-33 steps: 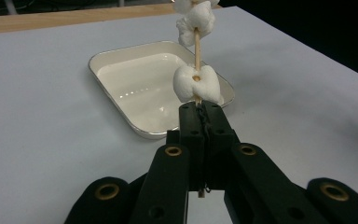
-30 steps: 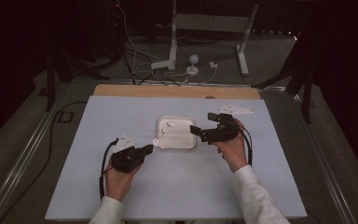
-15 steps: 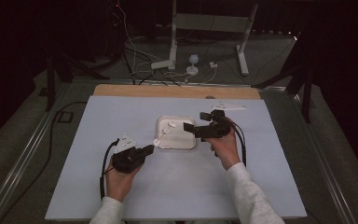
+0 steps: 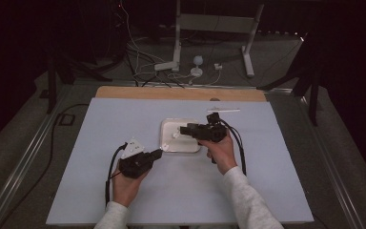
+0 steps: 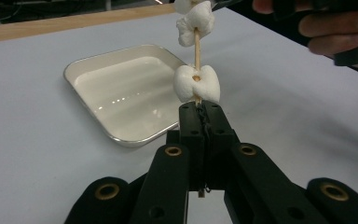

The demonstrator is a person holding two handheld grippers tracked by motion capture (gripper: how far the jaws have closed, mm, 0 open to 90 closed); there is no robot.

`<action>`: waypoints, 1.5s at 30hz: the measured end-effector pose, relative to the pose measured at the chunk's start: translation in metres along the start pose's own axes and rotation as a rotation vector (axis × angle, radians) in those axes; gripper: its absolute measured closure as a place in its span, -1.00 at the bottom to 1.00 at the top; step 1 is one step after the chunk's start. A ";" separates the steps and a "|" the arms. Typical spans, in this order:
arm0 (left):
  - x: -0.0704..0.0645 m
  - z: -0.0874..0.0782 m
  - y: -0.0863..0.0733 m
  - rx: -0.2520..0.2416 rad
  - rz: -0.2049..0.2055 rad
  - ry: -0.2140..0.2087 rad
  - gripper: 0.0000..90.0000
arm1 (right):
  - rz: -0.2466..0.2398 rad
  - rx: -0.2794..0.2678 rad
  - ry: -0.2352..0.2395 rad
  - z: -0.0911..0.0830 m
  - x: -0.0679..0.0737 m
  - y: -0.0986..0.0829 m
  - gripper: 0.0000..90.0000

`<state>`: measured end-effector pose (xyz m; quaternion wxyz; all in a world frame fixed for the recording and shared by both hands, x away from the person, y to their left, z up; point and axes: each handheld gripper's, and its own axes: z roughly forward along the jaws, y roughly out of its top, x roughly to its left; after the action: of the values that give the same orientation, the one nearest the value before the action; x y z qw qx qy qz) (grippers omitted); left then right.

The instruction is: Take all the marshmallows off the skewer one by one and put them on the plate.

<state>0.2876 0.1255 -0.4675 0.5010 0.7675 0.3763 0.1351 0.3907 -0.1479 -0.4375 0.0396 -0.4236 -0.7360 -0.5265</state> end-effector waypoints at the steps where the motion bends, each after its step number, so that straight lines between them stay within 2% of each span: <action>1: -0.001 0.000 0.000 -0.001 0.003 -0.005 1.00 | 0.010 0.002 0.007 0.002 -0.001 0.000 0.23; 5: -0.003 0.001 0.001 -0.008 0.019 -0.012 1.00 | 0.048 0.016 0.039 0.008 -0.003 -0.002 0.37; 9: -0.002 0.000 0.000 -0.016 0.012 -0.014 1.00 | 0.102 0.022 0.078 0.009 -0.004 -0.002 0.48; 15: -0.002 0.000 0.000 -0.019 0.020 -0.015 1.00 | 0.120 0.020 0.097 0.008 -0.004 0.000 0.58; 21: -0.002 -0.001 0.000 -0.021 0.031 -0.026 1.00 | 0.081 -0.046 0.030 -0.001 0.001 0.004 0.73; 26: -0.003 -0.001 0.001 -0.012 0.038 -0.023 1.00 | 0.049 -0.064 -0.011 -0.001 0.002 0.005 0.79; 32: -0.005 0.000 0.001 -0.002 0.054 -0.013 1.00 | -0.024 -0.073 -0.085 0.000 0.009 0.006 0.82; 45: -0.004 -0.002 0.002 0.008 0.054 -0.005 1.00 | -0.045 -0.084 -0.135 0.003 0.009 0.008 0.84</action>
<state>0.2845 0.1235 -0.4637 0.4948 0.7799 0.3548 0.1453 0.3917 -0.1394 -0.4283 -0.0397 -0.4429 -0.7236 -0.5280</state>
